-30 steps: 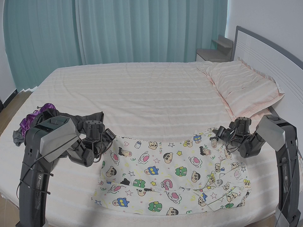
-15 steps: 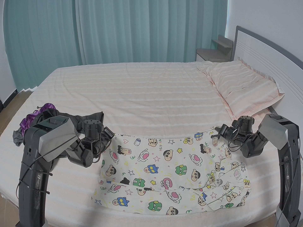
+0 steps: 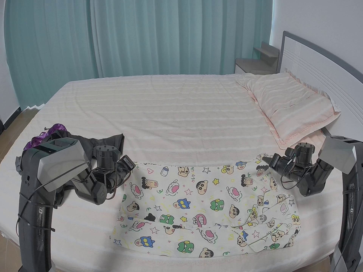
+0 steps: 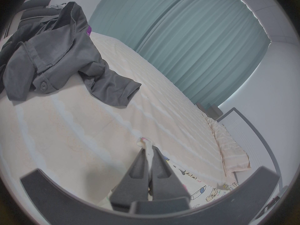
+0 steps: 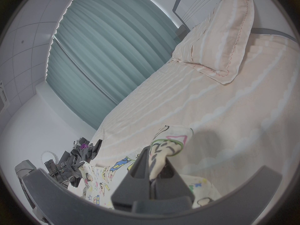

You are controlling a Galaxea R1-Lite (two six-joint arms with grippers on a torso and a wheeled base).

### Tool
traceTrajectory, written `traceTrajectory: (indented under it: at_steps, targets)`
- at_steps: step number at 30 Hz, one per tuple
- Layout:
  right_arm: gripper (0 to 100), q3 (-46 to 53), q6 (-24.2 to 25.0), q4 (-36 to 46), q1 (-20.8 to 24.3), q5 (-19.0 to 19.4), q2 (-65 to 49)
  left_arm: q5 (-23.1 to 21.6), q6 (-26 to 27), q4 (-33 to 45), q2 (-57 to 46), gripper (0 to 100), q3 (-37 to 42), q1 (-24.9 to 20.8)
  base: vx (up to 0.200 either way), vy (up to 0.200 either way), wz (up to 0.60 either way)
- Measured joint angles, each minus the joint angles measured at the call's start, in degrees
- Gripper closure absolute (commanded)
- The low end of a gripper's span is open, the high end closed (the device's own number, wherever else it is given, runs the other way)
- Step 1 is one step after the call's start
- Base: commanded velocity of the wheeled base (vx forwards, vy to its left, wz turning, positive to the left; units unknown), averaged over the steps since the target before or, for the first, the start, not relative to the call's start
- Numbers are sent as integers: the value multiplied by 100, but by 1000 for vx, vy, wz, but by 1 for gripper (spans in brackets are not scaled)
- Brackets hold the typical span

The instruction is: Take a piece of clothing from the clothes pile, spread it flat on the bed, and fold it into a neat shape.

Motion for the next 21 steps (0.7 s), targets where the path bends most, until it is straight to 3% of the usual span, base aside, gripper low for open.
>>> traceTrajectory:
  at_steps: [10, 21]
  targets:
    - [100, 1108, -211, -613, -84, 249, -444, -13, 427, -308, -271, 100, 661, -49, 0, 0, 0]
    - [100, 2960, -958, -1886, -177, 477, -533, 22, 1092, -512, -466, 100, 1662, -317, 0, 0, 0]
